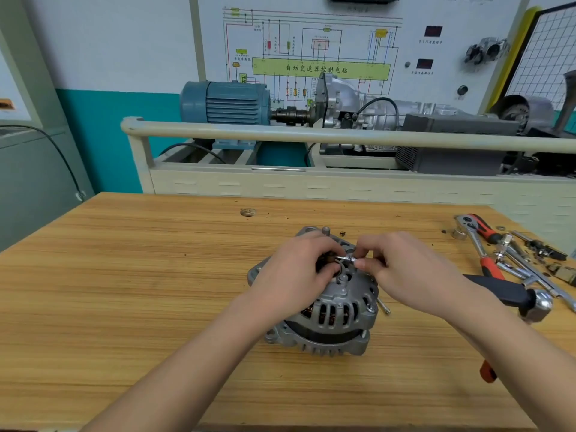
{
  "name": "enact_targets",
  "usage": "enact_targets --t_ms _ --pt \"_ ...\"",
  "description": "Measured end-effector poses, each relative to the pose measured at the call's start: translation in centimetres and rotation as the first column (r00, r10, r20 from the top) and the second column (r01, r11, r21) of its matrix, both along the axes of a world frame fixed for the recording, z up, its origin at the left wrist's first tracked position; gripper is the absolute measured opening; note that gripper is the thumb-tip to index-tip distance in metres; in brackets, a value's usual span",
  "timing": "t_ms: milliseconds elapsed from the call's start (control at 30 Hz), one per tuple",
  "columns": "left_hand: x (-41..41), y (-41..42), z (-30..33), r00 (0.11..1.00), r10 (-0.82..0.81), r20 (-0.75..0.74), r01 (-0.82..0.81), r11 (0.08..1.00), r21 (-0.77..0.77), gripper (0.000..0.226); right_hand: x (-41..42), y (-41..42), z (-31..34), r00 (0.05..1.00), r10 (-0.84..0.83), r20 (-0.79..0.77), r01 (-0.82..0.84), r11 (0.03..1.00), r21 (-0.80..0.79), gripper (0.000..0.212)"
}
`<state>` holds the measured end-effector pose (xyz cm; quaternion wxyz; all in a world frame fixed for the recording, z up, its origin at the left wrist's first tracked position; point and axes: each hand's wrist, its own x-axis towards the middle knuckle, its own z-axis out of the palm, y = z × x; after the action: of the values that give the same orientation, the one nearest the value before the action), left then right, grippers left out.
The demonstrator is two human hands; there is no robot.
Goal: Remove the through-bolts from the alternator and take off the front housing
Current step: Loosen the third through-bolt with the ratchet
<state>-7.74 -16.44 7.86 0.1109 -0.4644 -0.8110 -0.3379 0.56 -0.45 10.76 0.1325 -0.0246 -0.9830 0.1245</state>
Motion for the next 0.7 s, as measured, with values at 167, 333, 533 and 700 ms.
enact_targets --t_ms 167,333,533,700 --pt "0.4 0.0 0.1 1.000 0.008 -0.022 -0.009 0.999 -0.044 0.024 0.0 0.0 -0.1 1.000 -0.017 0.005 0.017 0.999 -0.031 0.014" --pt "0.5 0.2 0.3 0.999 -0.001 0.041 0.005 0.996 -0.085 0.024 0.3 0.0 -0.5 0.999 -0.038 -0.028 0.037 0.999 -0.019 0.016" --pt "0.4 0.5 0.5 0.999 0.027 0.045 -0.023 0.995 -0.097 0.028 1.8 2.0 -0.7 0.996 -0.082 0.033 0.081 0.996 0.032 0.013" --pt "0.3 1.0 0.6 0.998 0.046 0.045 -0.040 0.992 -0.121 0.029 7.1 6.5 -0.6 0.934 -0.139 -0.328 0.021 0.941 -0.339 0.017"
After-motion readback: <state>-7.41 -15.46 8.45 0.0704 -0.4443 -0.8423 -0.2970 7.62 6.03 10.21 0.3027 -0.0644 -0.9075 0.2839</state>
